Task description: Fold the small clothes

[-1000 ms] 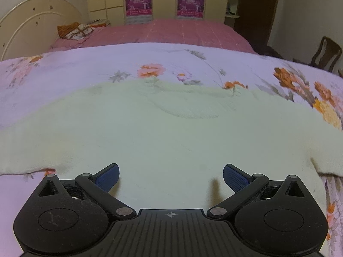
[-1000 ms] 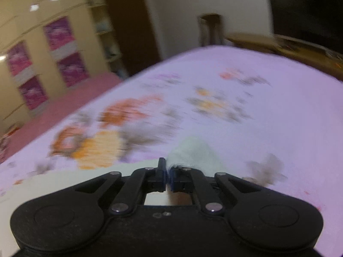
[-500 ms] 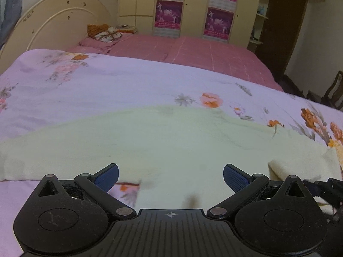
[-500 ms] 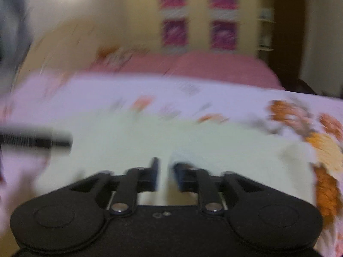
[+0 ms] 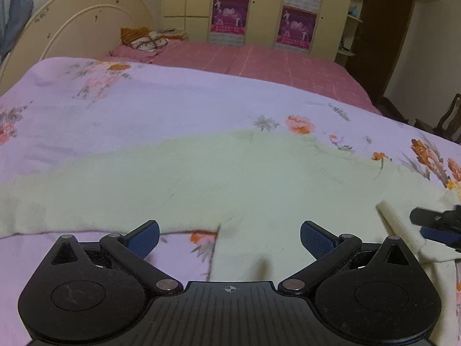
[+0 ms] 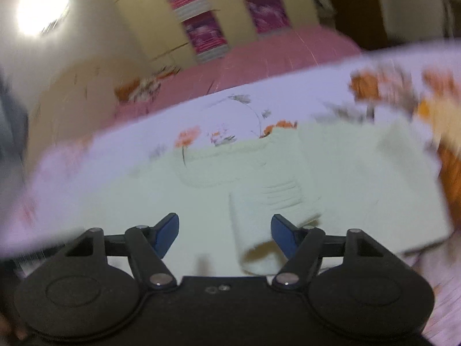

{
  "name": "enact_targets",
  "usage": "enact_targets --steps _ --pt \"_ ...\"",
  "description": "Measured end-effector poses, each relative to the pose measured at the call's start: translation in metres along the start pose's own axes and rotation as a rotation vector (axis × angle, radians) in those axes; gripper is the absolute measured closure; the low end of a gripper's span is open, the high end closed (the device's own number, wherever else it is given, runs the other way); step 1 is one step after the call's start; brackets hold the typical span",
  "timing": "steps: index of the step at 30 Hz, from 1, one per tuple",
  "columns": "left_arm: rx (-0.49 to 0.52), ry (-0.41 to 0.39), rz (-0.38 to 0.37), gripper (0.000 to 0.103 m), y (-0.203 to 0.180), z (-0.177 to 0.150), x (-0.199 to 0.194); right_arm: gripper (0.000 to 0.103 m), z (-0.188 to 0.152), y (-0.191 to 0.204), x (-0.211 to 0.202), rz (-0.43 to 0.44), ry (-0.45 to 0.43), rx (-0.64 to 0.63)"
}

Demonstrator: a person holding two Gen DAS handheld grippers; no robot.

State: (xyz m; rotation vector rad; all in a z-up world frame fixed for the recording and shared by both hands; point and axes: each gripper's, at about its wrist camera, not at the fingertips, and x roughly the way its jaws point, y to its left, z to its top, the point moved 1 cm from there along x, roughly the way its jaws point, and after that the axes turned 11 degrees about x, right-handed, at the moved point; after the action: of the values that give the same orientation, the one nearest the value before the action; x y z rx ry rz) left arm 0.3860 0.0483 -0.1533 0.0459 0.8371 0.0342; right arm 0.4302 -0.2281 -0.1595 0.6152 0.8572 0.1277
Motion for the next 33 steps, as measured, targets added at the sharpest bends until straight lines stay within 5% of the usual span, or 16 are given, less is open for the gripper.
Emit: enact_targets --steps 2,7,12,14,18,21,23,26,33 --pt "0.001 -0.001 0.014 0.0 0.007 -0.005 -0.002 0.062 0.0 -0.004 0.007 -0.078 0.005 0.033" --pt "0.001 0.009 0.047 0.0 0.022 -0.015 0.0 0.051 -0.011 -0.012 -0.005 -0.166 -0.045 0.067" --pt "-0.011 0.013 0.043 0.0 0.027 -0.019 -0.001 0.067 -0.006 -0.021 0.016 -0.098 -0.011 0.166" --pt "0.002 0.003 0.051 0.0 0.027 -0.02 -0.003 0.094 -0.002 -0.014 0.021 -0.098 -0.039 0.152" --pt "-0.005 0.006 0.033 0.0 0.027 -0.02 -0.002 0.094 -0.012 0.038 0.022 -0.028 -0.08 -0.019" --pt "-0.053 0.022 0.003 0.0 0.03 -0.02 0.001 0.083 -0.031 0.083 0.037 0.043 0.014 -0.207" --pt "-0.079 0.025 -0.015 0.0 0.033 -0.022 0.002 0.064 -0.039 0.092 0.042 0.088 0.084 -0.224" --pt "-0.087 0.033 -0.063 0.0 0.029 -0.022 0.005 0.058 -0.038 0.081 0.022 0.104 0.055 -0.19" --pt "-0.114 0.084 -0.298 0.0 -0.02 -0.023 0.026 0.041 -0.025 0.016 -0.026 -0.1 -0.088 -0.196"
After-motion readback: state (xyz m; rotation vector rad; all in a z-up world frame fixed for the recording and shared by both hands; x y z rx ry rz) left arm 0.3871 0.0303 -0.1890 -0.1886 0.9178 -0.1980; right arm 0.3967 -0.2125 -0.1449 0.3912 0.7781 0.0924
